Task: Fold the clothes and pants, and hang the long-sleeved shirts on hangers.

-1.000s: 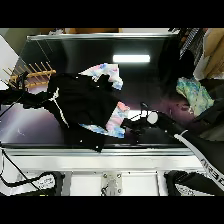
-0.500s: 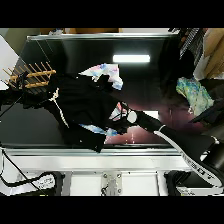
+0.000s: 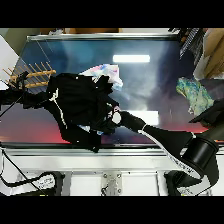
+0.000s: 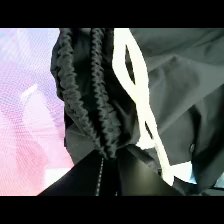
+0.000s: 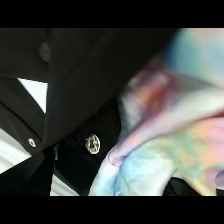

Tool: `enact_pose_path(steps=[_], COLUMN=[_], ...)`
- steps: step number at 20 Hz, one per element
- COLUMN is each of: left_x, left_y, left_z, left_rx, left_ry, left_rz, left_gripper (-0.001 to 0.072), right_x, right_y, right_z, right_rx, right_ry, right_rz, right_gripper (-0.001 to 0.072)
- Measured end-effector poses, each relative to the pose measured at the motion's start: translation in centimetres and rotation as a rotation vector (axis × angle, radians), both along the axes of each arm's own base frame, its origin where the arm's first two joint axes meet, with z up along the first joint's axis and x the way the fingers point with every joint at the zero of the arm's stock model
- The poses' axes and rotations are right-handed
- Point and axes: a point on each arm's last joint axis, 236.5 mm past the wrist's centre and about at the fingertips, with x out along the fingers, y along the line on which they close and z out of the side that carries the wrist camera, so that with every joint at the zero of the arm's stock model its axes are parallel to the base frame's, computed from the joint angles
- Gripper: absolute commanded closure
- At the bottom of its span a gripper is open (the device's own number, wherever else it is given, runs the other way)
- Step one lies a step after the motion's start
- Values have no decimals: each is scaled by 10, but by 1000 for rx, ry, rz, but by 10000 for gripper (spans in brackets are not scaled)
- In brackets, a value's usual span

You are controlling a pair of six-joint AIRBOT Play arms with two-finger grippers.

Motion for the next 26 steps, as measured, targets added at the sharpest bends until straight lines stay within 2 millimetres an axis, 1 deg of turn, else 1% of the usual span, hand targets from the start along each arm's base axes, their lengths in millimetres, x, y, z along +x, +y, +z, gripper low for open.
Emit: enact_pose_path(steps=[1, 2, 5, 6, 7, 8, 9, 10, 11, 13, 14, 15, 16, 17, 18, 19, 21, 23, 25, 26], left_x=[0, 0, 0, 0, 1, 4, 7, 11, 15, 16, 12, 4, -7, -22, -38, -60, -107, -153, -193, -204], left_y=[0, 0, 0, 0, -3, -7, -13, -20, -31, -54, -69, -86, -101, -118, -133, -149, -177, -197, -207, -208], left_z=[0, 0, 1, 5, 13, 25, 42, 63, 92, 155, 193, 233, 268, 305, 337, 370, 425, 466, 494, 502], left_rx=[0, 0, 1, -1, -15, -39, -76, -113, -158, -232, -263, -285, -298, -306, -309, -322, -349, -386, -440, -454], left_ry=[0, 0, -3, -11, -32, -65, -111, -168, -242, -391, -479, -573, -660, -752, -833, -920, -1072, -1202, -1287, -1308], left_rz=[0, 0, 0, 3, 10, 24, 39, 49, 53, 33, 8, -28, -64, -105, -142, -177, -243, -292, -311, -306], left_gripper=[671, 671, 671, 672, 671, 671, 671, 671, 671, 671, 671, 671, 672, 672, 672, 672, 672, 672, 672, 672], right_x=[-1, -1, 2, 6, 14, 26, 39, 55, 71, 103, 116, 124, 127, 125, 119, 109, 79, 48, 22, 13], right_y=[3, 5, 6, 3, -4, -16, -30, -47, -66, -111, -135, -158, -180, -201, -220, -239, -269, -290, -305, -309], right_z=[-1, 0, 4, 9, 17, 28, 43, 65, 92, 162, 206, 253, 299, 347, 390, 435, 506, 561, 598, 611], right_rx=[0, 4, 10, 9, 4, -8, -24, -42, -59, -89, -95, -95, -90, -84, -81, -78, -82, -82, -84, -77], right_ry=[2, -3, -38, -55, -84, -125, -166, -220, -279, -425, -515, -611, -705, -804, -899, -1002, -1175, -1317, -1420, -1458], right_rz=[7, 15, 58, 71, 81, 94, 106, 115, 116, 87, 56, 21, -20, -65, -103, -143, -207, -258, -298, -315], right_gripper=[623, 691, 692, 692, 692, 693, 692, 692, 692, 693, 693, 693, 693, 694, 694, 693, 694, 694, 694, 694])
